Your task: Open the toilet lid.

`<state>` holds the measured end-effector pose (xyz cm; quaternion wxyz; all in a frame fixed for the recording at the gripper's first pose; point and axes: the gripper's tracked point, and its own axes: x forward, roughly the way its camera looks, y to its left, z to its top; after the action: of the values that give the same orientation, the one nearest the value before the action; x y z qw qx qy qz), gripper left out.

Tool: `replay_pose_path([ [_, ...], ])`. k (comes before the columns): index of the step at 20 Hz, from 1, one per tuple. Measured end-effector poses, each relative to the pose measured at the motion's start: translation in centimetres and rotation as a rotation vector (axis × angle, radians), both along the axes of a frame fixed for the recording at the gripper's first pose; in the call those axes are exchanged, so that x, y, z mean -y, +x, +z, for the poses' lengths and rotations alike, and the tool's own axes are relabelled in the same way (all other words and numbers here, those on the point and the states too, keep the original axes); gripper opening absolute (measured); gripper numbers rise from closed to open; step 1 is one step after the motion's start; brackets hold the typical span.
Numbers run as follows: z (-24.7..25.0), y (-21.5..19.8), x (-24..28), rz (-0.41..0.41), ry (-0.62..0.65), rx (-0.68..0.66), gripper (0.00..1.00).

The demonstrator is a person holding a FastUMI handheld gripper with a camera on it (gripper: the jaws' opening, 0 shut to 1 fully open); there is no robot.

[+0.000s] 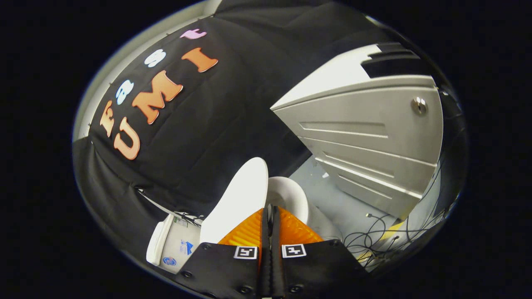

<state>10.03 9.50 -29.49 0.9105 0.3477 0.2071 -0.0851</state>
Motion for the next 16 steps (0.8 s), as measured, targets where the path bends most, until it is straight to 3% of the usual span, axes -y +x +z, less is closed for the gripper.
replay_pose_path([
  [11, 8.9, 1.9, -5.2, 0.149, -0.175, 0.121, 0.08],
  [16, 14.7, 2.7, -10.7, 0.249, -0.276, 0.214, 0.08],
])
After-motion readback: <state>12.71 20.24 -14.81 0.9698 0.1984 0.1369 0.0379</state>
